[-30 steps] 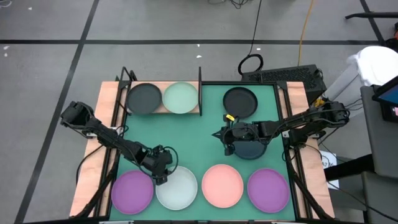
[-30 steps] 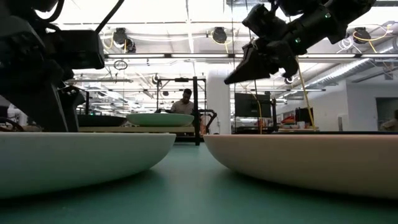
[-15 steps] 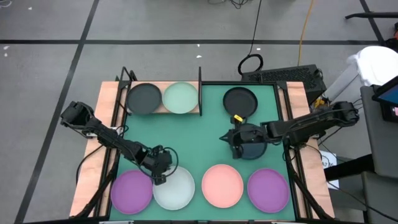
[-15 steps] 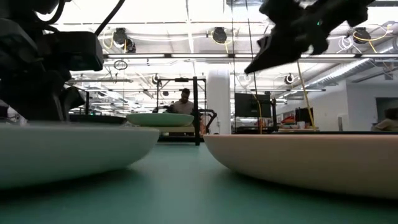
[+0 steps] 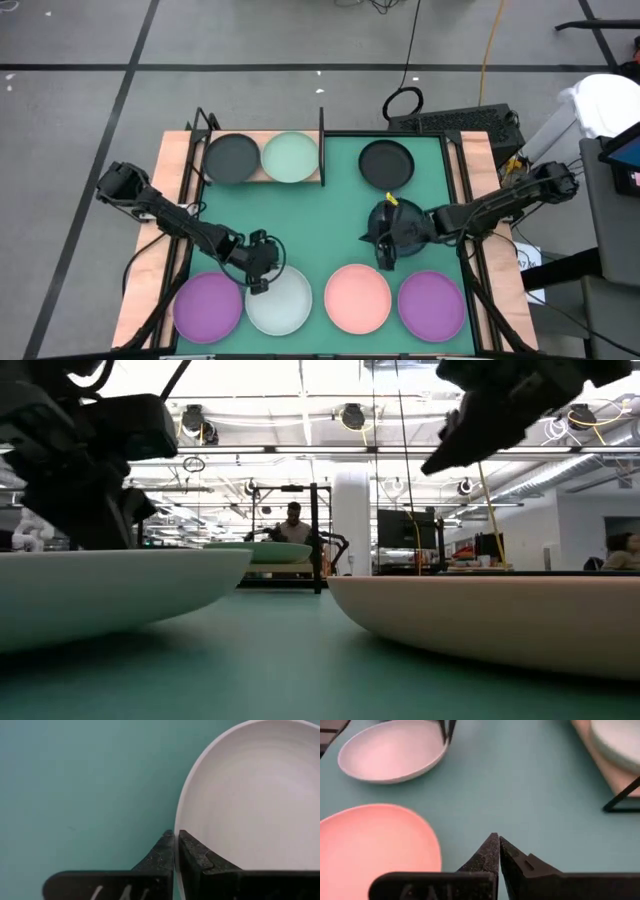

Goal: Place and stack plates onto a shelf
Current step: Stack the gray plate on top of the the black plate on the shelf

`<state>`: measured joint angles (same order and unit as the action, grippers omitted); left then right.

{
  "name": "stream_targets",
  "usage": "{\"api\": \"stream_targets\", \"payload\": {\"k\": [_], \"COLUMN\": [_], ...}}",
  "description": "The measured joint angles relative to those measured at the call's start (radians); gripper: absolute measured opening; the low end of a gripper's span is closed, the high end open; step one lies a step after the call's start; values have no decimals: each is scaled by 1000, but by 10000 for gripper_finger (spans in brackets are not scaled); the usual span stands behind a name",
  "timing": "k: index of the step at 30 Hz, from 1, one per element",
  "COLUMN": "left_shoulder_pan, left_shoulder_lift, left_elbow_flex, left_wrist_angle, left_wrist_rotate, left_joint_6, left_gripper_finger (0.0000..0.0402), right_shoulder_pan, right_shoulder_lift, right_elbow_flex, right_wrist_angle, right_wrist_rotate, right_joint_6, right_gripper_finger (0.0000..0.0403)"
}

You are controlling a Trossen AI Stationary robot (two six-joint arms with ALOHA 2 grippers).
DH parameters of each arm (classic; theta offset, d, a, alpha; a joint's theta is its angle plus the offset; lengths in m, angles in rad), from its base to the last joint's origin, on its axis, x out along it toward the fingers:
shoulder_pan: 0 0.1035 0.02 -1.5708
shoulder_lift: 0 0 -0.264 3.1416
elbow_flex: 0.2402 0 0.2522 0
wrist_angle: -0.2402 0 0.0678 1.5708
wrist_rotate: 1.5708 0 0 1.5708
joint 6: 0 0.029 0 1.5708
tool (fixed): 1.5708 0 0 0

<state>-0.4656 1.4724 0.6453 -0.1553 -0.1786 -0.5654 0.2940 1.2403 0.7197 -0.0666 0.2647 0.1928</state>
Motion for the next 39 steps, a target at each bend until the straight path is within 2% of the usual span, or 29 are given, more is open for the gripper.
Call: {"api": "stream_targets", "payload": {"k": [6, 12, 14, 21, 25, 35, 39], "left_shoulder_pan": [52, 128, 158, 306, 396, 642, 771], "left_shoulder_lift": [-70, -202, -255, -453, -528, -548, -534], "left_elbow_flex": [0, -1, -1, 4, 52, 235, 278], "left_wrist_angle": [-23, -137, -178, -329, -444, -630, -661], "left_wrist_rotate": [-6, -19, -36, -63, -125, -265, -280], "left_joint_6": [92, 144, 157, 230, 262, 374, 406], "left_gripper_finger": [10, 10, 10, 10, 10, 10, 10], "right_shoulder_pan": [88, 151, 160, 160, 160, 160, 160], "right_shoulder_lift": [6, 6, 6, 6, 6, 6, 6], "right_elbow_flex": [0, 0, 0, 0, 0, 0, 0], "right_wrist_angle": [-119, -165, -171, -179, -179, -185, -186], "right_wrist_rotate": [62, 152, 183, 185, 184, 184, 184], "right_joint_6": [128, 231, 233, 210, 203, 184, 184], "right_gripper_finger": [3, 28, 36, 47, 47, 47, 47]}}
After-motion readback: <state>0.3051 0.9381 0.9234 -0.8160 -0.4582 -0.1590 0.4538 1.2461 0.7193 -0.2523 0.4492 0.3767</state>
